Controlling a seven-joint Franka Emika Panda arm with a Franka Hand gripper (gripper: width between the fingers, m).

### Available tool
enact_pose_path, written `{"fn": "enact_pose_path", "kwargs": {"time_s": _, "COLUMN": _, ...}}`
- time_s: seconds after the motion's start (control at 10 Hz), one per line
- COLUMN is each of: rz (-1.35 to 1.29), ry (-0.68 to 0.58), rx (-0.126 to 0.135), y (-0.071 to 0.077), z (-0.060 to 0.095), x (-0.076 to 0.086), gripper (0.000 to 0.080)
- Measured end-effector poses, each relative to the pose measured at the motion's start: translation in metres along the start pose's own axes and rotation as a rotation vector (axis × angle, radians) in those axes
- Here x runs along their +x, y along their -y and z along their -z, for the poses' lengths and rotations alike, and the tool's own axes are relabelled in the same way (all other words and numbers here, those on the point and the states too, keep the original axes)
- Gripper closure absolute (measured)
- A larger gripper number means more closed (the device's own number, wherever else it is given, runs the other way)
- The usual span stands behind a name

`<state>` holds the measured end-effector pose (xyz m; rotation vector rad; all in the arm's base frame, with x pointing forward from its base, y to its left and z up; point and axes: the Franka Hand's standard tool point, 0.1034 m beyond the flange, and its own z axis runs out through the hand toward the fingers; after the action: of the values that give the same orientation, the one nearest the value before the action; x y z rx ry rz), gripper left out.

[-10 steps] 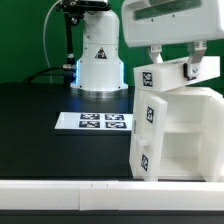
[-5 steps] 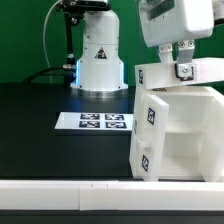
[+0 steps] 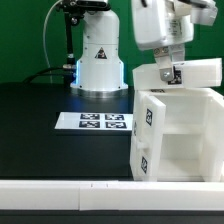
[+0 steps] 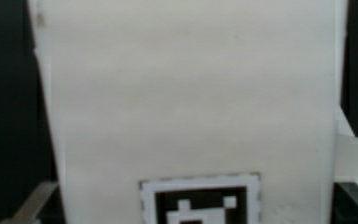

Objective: Assemble cabinet

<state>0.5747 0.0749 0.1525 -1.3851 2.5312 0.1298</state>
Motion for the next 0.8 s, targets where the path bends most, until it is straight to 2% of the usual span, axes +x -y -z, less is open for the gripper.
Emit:
{"fn": "enact_pose_path", "kwargs": {"time_s": 0.2, "rz": 0.075, "ry": 0.006, "rx": -0.007, "y": -0.003, "z": -0.002, "x": -0.002, "gripper": 0.0247}}
{"fn": "enact_pose_path", "kwargs": {"time_s": 0.3, "rz": 0.15, "ry": 0.004, "rx": -0.039, "y": -0.007, "z": 0.001, "x": -0.003, "gripper": 0.0049}}
{"fn": "enact_pose_path", "kwargs": {"time_s": 0.4, "rz": 0.208, "ry": 0.011, "rx": -0.071, "y": -0.01, "z": 0.009, "x": -0.008, "gripper": 0.0049}}
{"fn": "enact_pose_path", "kwargs": {"time_s": 0.5, "rz": 0.284, "ry": 0.023, "rx": -0.104, "y": -0.013, "z": 0.019, "x": -0.016, "gripper": 0.001}}
{"fn": "enact_pose_path", "kwargs": {"time_s": 0.6, "rz": 0.407, "ry": 0.038, "rx": -0.124, "y": -0.013, "z": 0.027, "x": -0.024, "gripper": 0.001}}
{"fn": "enact_pose_path", "kwargs": {"time_s": 0.8, "rz": 0.525, "ry": 0.045, "rx": -0.12, "y": -0.013, "z": 0.026, "x": -0.026, "gripper": 0.0001}}
